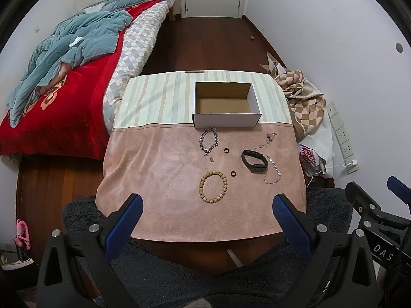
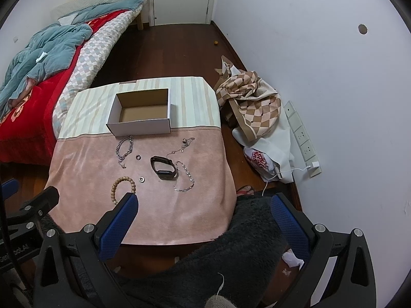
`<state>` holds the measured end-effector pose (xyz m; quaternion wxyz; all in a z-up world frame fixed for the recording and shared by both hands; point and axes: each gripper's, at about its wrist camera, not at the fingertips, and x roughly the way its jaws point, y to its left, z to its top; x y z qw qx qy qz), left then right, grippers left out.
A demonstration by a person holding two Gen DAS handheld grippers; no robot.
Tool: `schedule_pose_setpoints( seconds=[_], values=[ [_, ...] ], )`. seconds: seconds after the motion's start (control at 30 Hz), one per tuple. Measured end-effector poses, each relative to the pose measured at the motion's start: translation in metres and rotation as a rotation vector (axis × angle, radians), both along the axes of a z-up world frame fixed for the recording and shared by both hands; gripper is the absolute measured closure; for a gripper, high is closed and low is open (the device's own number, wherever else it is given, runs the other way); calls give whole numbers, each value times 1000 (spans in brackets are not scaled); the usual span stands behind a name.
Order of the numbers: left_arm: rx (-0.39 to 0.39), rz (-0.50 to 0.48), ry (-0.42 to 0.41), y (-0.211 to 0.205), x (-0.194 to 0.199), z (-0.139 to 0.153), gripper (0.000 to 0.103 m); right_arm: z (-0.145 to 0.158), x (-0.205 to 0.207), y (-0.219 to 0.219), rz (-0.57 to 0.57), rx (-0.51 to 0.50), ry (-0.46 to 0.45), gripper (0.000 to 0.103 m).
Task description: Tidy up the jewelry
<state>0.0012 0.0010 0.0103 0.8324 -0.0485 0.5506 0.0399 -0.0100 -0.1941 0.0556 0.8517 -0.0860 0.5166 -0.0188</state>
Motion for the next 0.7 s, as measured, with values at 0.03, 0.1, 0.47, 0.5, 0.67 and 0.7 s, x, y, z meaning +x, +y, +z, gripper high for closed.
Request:
schedule_pose_setpoints(
  seconds=[0.03, 0.1, 0.47, 0.5, 0.67, 0.7],
  values=[
    [1, -1, 0, 0, 0, 0, 0, 0, 0, -1, 0, -1, 0, 0],
    [2, -1, -1, 0, 0, 0, 0, 0, -1, 0, 0, -7, -2, 0],
    [4, -2, -6, -2, 1, 0, 0, 1, -1, 0, -5, -13, -6, 0],
    [4, -2, -7, -2, 1, 1, 0, 1, -1, 0, -5, -13, -6, 0],
    [4, -2, -8, -3, 1, 2, 0, 1, -1, 0, -4, -13, -7, 0],
    [4, -2, -8, -3, 2, 2, 0, 1, -1, 0, -4, -12, -7, 0]
  ],
)
